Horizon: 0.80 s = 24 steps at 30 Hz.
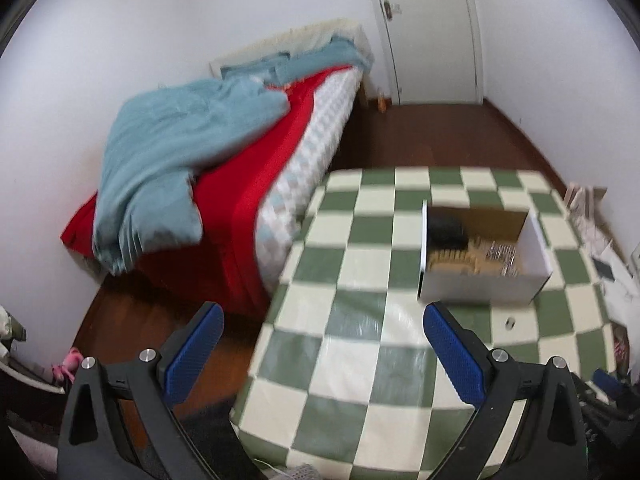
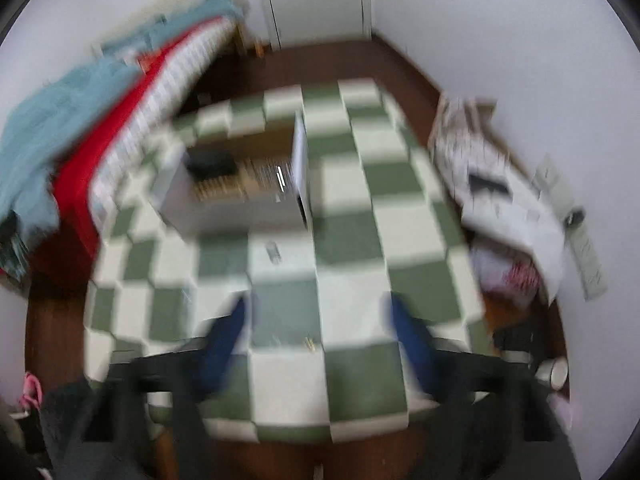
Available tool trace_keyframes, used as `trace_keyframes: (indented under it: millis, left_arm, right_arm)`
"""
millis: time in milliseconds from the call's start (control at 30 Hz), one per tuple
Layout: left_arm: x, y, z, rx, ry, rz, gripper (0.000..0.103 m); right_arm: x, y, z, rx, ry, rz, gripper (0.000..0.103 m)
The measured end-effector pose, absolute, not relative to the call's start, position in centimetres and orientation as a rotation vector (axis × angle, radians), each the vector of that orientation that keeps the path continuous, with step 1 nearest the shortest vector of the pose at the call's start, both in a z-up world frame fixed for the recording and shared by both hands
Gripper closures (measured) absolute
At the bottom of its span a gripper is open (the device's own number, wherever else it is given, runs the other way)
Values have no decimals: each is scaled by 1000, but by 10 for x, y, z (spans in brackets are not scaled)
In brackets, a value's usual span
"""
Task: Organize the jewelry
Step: 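Grasp the small gold earring with the right tool while the left tool moves toward the second black ring, then grasp the second small black ring with the left tool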
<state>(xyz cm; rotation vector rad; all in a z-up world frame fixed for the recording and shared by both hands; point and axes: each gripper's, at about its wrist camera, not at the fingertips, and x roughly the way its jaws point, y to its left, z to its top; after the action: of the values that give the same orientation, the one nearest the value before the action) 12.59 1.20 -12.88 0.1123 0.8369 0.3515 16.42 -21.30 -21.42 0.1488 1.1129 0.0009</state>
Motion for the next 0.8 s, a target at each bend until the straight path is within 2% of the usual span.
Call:
trace_keyframes:
  millis: [133, 333, 400, 433, 467, 533, 567, 633, 800]
  left_arm:
    - [130, 8, -173, 158, 928, 336, 1]
    - [137, 0, -210, 181, 1002, 314, 1]
    - [137, -2, -215, 183, 1010, 310, 1]
    - [137, -2, -218, 177, 1017, 309, 1]
    - [137, -3, -219, 172, 1023, 307, 1]
    - [139, -5, -222, 166, 1037, 298, 1]
    - [140, -7, -222, 166, 1038, 295, 1]
    - [142, -12, -223, 171, 1039, 286, 1]
    - [147, -28, -227, 171, 1045, 263, 1]
  right_arm:
    - [156, -211, -275, 186, 1188, 17, 52]
    - [152, -193, -316, 180, 1172, 21, 52]
    - [149, -185, -317, 123, 1142, -1, 57]
    - [148, -183, -318, 106, 1133, -5, 63]
    - [147, -179, -318, 86, 1119, -10, 76]
    - [144, -173, -321, 38, 1094, -18, 94]
    - [145, -172, -318, 33, 1089, -14, 99]
    - [146, -172, -318, 28, 1083, -6, 103]
    - [147, -192, -309, 98, 1063, 6, 103]
